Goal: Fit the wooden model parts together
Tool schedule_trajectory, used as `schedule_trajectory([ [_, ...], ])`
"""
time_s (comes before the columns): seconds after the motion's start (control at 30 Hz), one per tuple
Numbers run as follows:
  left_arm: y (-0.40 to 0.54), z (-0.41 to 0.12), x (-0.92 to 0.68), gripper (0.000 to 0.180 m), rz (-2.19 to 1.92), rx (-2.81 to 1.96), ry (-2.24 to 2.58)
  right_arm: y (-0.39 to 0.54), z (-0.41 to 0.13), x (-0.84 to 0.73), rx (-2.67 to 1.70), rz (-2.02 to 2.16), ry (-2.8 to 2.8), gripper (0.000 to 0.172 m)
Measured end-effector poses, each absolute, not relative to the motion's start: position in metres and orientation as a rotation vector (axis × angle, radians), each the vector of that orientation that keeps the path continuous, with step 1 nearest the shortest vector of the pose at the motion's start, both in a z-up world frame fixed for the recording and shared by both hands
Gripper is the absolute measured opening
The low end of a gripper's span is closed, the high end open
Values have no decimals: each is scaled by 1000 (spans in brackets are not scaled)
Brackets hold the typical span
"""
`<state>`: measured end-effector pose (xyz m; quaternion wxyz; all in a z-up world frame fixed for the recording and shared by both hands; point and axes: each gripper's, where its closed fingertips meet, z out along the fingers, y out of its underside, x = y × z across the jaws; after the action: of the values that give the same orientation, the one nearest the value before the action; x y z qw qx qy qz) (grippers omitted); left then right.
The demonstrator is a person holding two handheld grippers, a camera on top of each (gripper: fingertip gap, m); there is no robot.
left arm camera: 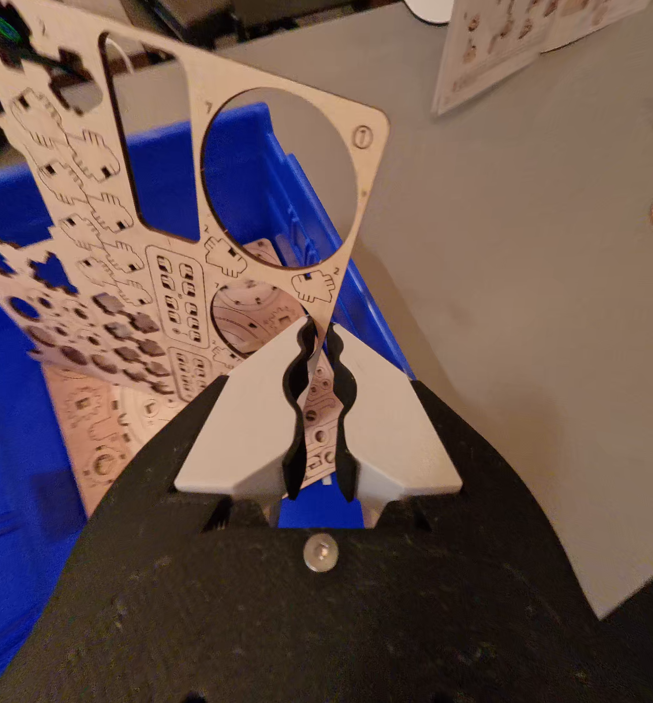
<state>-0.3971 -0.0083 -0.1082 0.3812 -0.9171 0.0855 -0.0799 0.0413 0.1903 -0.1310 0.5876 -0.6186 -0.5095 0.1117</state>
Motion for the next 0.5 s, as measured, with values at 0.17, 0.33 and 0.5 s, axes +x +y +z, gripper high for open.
schedule_trajectory([
  [0.17,-5,-74,-419,4,122,-2279,265,190,-131,41,-1441,269,-1188,31],
  [0.33,-4,-5,-436,1,413,-2147,302,192,-130,44,-1453,275,-1173,31],
  [0.5,3,53,-415,0,488,-2055,381,191,-127,47,-1456,296,-1159,31],
])
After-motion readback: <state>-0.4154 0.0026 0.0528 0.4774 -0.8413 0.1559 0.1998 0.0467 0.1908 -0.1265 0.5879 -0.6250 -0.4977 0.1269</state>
